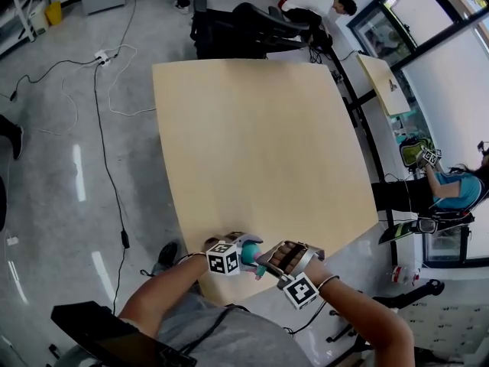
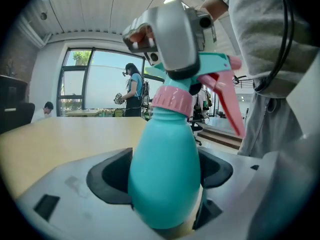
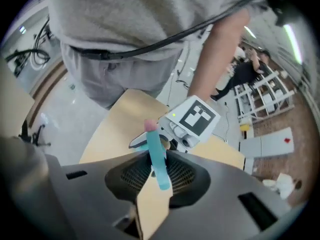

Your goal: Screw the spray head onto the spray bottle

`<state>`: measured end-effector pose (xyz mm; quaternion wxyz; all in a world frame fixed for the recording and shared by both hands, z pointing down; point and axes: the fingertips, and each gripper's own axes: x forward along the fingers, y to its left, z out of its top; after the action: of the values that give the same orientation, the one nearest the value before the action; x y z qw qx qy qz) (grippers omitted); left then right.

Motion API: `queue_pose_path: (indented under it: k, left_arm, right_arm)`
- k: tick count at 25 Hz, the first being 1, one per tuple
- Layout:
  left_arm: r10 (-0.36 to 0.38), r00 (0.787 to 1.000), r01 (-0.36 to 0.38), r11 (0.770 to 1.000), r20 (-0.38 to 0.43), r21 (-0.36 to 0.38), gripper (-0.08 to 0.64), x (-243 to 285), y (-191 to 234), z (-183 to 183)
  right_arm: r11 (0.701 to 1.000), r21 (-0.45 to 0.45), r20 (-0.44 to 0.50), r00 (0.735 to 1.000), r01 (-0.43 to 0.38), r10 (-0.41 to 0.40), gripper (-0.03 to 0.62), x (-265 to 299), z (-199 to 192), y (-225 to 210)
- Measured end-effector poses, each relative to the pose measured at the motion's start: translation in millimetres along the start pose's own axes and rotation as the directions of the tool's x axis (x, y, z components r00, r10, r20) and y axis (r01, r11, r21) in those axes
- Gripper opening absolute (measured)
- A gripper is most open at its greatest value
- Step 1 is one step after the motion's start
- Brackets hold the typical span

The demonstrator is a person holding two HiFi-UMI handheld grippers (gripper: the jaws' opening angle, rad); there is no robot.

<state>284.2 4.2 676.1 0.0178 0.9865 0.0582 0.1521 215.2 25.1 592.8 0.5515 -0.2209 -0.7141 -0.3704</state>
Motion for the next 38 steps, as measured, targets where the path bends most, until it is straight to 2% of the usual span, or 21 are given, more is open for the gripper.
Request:
queue_pose_path:
  k: [2, 4, 6, 8, 11, 14, 16, 20, 22, 27, 31, 33, 36, 38]
  left_arm:
    - [-0.001, 1.000, 0.001, 1.000, 0.003, -0.006, 0.367, -1.4, -1.7, -0.6]
    - [-0.002, 1.000, 0.003, 1.000, 0.006, -0.011, 0.367, -2.0, -2.1, -1.8]
    - [-0.004, 1.000, 0.004, 1.000, 0.008, -0.015, 0.367, -2.1, -0.5, -2.7]
    - [-0.005, 1.000, 0.005, 1.000, 0.010, -0.019, 0.367, -2.4, 1.0, -2.8]
    - [-0.006, 1.000, 0.006, 1.000, 0.015, -0.028, 0.367, -3.1, 1.5, -2.3]
    - [-0.008, 1.000, 0.009, 0.999, 0.018, -0.033, 0.367, -2.0, 1.9, -1.7]
    - [-0.008, 1.000, 0.009, 0.999, 0.021, -0.034, 0.367, -1.5, 1.8, -1.2]
    - [-0.009, 0.999, 0.011, 0.999, 0.032, -0.041, 0.368, -4.2, 3.2, -0.7]
    - [-0.006, 0.999, 0.009, 0.999, 0.047, -0.052, 0.368, -5.2, 4.2, -1.3]
    - [-0.003, 0.995, 0.013, 0.995, 0.099, -0.094, 0.370, -6.0, 3.7, -6.1]
    - [-0.013, 0.996, 0.019, 0.998, 0.094, -0.064, 0.379, -6.9, 0.7, -8.8]
    - [-0.012, 0.996, 0.016, 0.999, 0.085, -0.044, 0.379, -5.6, -0.3, -10.9]
    - [-0.003, 0.997, 0.006, 0.999, 0.083, -0.045, 0.379, -3.2, 0.3, -12.2]
    - [-0.002, 0.997, 0.006, 0.999, 0.081, -0.052, 0.379, -1.7, 0.7, -11.5]
  right_arm:
    - [0.989, 0.147, 0.039, 0.999, -0.007, 0.001, 0.094, -4.4, -8.1, -5.8]
    - [0.957, 0.292, 0.090, 0.996, -0.005, -0.022, 0.094, -4.6, -9.2, -9.7]
    - [0.925, 0.380, 0.104, 0.993, 0.003, -0.046, 0.094, -2.3, -11.3, -12.7]
    - [0.907, 0.421, 0.097, 0.995, -0.023, -0.020, 0.094, -1.0, -12.7, -14.6]
    - [0.921, 0.378, 0.063, 0.995, -0.096, 0.078, 0.094, -0.2, -8.6, -16.4]
    - [0.942, 0.308, 0.012, 0.991, -0.131, 0.134, 0.094, 2.1, -8.7, -16.4]
    - [0.938, 0.312, -0.001, 0.987, -0.152, 0.161, 0.094, 3.1, -9.8, -15.6]
    - [0.909, 0.349, 0.012, 0.971, -0.228, 0.238, 0.094, 4.9, -8.1, -16.8]
    - [0.891, 0.384, 0.033, 0.968, -0.243, 0.250, 0.094, 6.5, -8.6, -20.3]
    - [0.834, 0.503, 0.113, 0.974, -0.228, 0.198, 0.094, 7.3, -11.5, -22.5]
    - [0.802, 0.562, 0.139, 0.979, -0.201, 0.148, 0.094, 4.6, -11.8, -20.9]
    - [0.814, 0.552, 0.095, 0.983, -0.183, 0.157, 0.094, 5.7, -10.5, -21.1]
    - [0.856, 0.492, -0.031, 0.979, -0.160, 0.201, 0.094, 8.8, -9.1, -20.2]
    - [0.873, 0.466, -0.079, 0.975, -0.148, 0.208, 0.094, 8.4, -10.1, -18.2]
